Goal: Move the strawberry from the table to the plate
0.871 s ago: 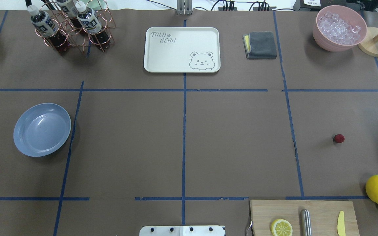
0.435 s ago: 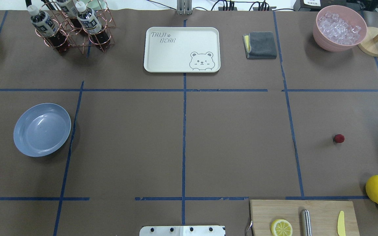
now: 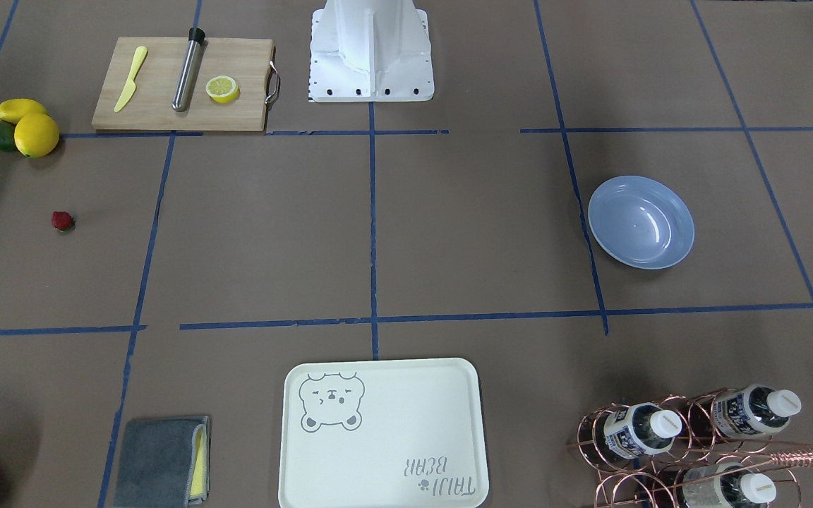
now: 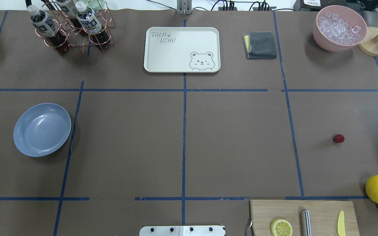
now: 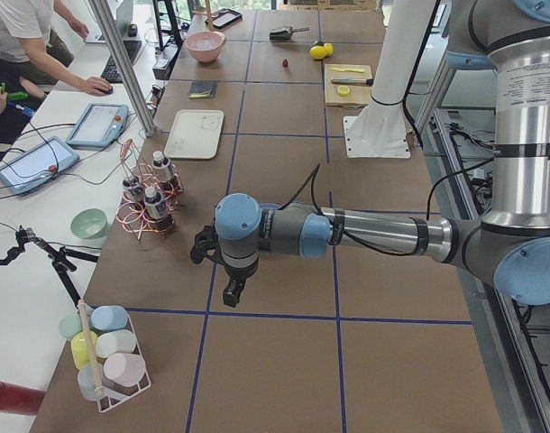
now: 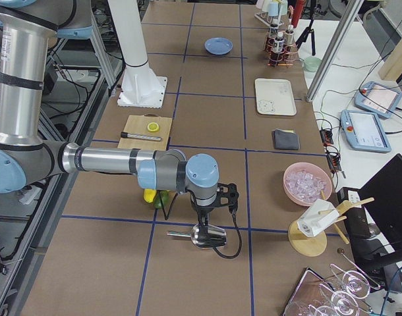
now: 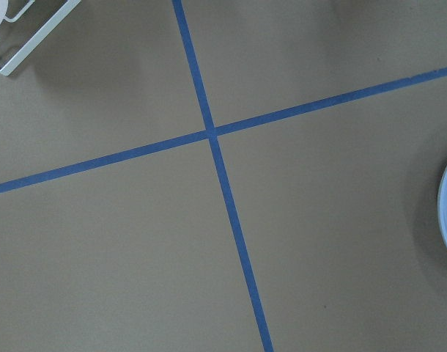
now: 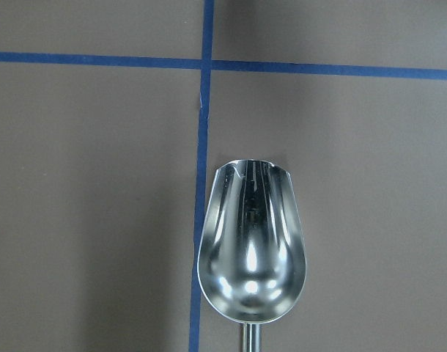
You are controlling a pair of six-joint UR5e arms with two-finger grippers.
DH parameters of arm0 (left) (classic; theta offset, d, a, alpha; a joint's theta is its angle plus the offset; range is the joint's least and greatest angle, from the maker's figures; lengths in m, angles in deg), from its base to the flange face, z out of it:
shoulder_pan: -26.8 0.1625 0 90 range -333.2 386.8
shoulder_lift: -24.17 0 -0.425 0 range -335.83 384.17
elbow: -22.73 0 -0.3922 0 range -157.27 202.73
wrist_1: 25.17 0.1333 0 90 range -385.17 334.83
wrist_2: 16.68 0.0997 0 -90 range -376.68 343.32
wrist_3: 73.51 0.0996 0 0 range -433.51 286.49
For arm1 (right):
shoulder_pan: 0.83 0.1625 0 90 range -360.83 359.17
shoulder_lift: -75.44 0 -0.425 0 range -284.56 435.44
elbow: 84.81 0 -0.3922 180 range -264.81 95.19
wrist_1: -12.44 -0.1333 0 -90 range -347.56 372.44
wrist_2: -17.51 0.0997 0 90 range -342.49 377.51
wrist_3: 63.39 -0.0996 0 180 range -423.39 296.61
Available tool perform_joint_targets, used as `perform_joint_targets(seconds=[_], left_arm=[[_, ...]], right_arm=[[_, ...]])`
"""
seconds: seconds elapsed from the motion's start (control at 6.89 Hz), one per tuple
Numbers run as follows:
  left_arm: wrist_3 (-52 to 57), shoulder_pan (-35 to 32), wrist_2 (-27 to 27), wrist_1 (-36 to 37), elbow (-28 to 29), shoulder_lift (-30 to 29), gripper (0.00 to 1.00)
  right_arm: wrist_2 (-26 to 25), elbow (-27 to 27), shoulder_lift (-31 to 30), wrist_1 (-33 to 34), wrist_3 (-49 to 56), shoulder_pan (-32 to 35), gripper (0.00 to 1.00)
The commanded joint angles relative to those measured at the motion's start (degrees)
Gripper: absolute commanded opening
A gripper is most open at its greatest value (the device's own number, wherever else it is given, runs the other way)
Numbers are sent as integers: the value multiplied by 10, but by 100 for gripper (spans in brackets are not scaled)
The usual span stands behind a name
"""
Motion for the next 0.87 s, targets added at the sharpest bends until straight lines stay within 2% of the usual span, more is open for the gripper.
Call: perform_joint_targets(seconds=[0.0,0.15,0.44,0.73], left_arm=[[-2,36,3,-10,-5,-14,100],[-5,39,0,-15,-2,-43,100],[-7,38,-2,-115,2,-61,100],[-20,39,-5,-245,44,-67,100]], right_arm=[[5,1,1,-112,-4,-3,100],[4,-4,1,-188,-10,-4,100],[55,-15,0,-194,-68,-5,100],[55,-15,-1,-198,-69,-5,100]])
